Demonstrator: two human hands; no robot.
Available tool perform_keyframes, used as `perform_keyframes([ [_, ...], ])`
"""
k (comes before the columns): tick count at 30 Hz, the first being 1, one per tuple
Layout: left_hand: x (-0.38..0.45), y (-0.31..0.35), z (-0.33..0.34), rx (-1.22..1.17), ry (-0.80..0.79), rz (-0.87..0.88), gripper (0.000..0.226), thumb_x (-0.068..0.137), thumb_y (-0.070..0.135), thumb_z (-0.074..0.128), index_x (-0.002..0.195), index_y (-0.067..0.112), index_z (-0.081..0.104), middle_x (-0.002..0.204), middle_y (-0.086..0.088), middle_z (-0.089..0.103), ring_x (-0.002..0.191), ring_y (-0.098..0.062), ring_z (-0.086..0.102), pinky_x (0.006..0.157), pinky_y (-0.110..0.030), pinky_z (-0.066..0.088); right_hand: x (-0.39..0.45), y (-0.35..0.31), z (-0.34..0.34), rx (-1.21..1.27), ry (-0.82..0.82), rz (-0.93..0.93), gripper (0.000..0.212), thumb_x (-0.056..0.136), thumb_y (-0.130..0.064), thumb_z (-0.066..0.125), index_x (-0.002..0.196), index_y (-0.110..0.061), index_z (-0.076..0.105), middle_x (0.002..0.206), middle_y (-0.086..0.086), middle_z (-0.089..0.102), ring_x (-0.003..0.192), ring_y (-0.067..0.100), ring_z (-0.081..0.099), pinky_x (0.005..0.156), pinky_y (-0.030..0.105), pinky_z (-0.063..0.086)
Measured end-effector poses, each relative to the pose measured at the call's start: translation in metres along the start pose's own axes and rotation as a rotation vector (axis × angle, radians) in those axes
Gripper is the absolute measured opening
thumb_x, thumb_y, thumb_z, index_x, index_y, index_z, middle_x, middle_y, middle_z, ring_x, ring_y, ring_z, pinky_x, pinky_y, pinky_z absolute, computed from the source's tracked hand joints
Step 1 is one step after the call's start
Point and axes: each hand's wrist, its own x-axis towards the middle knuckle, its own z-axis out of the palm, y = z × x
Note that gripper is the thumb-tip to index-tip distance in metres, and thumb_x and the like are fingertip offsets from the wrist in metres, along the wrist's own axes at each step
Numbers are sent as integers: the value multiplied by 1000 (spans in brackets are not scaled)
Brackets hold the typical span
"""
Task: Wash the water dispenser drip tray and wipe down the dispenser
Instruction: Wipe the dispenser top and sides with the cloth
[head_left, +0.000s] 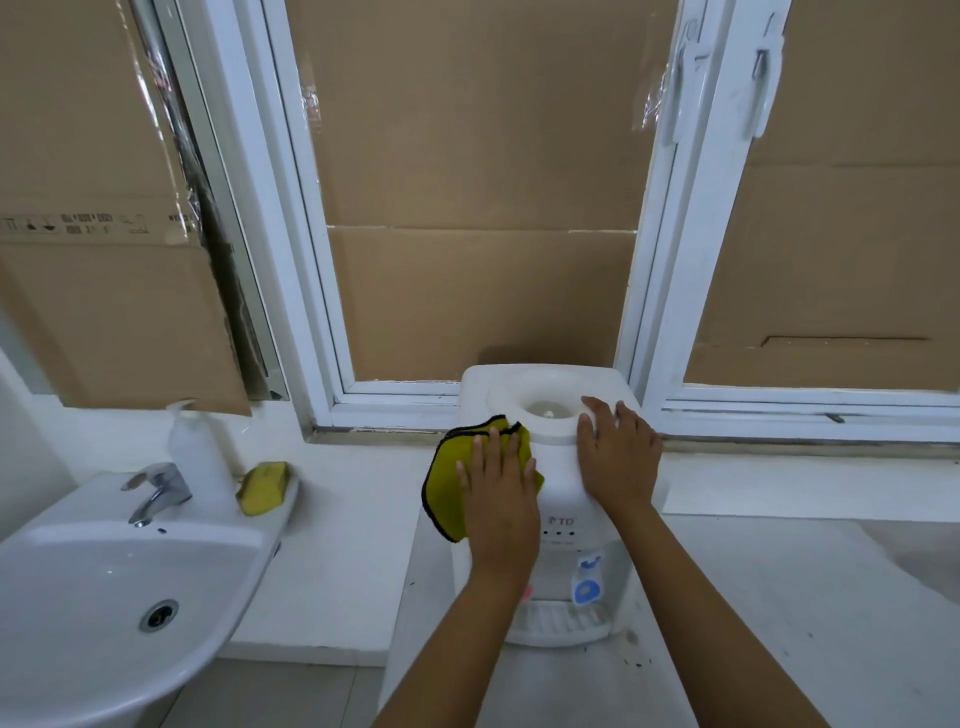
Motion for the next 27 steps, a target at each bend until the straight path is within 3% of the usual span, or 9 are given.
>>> perform_keyframes([
  [2,9,-2,-2,-18,-5,-52,70,103,41,1,128,19,62,133,-5,60,126,-27,55,105,-50,39,0,-1,0,10,-16,11,44,101,-45,30,140,-33,45,148,10,43,138,30,37,116,49,21],
  [4,20,-4,-4,-24,8,-73,69,102,40,2,130,15,60,135,-8,58,127,-30,53,105,-50,39,-1,-2,-1,16,-23,17,43,101,-45,32,140,-33,45,149,10,43,139,29,36,117,49,19],
  [8,43,-17,-1,-41,-62,-37,83,89,47,-11,148,12,35,155,-11,32,144,-31,26,119,-43,19,-1,-4,-4,27,-34,18,43,101,-44,31,141,-32,44,150,9,41,140,29,35,118,50,17],
  [12,77,-44,22,19,-119,59,98,82,47,-36,152,11,22,159,-8,21,148,-27,11,120,-40,10,-2,-5,-4,14,-61,16,52,99,-54,21,143,-34,39,153,8,38,142,27,32,120,52,16],
  [15,93,-52,23,57,-189,123,89,82,42,-24,152,9,20,161,-7,15,149,-25,4,121,-39,7,-3,-5,-4,3,-60,-2,66,90,-63,14,144,-34,39,153,9,37,143,28,32,119,51,15],
  [21,127,-63,20,-124,-289,145,81,87,39,-15,150,5,22,160,-6,16,149,-27,7,119,-36,14,-5,-4,-1,46,10,6,70,90,-64,6,142,-35,42,151,10,42,141,28,35,119,51,19],
  [23,136,-61,16,-225,-308,102,71,94,44,1,149,8,28,158,-5,23,148,-26,15,119,-30,15,-5,-4,0,46,13,8,72,89,-65,3,143,-36,41,151,8,41,141,27,35,120,50,18],
  [25,147,-63,15,-258,-297,132,47,103,29,26,148,14,33,155,-6,29,146,-24,20,116,-28,17,-5,-5,-1,31,14,7,74,88,-66,2,143,-35,41,152,8,40,142,27,35,120,50,18],
  [27,157,-66,19,-278,-319,187,44,104,20,30,147,18,35,154,-6,32,146,-20,18,118,-32,17,-5,-5,-1,19,9,4,75,86,-68,3,143,-36,40,153,8,39,142,27,34,120,50,18],
])
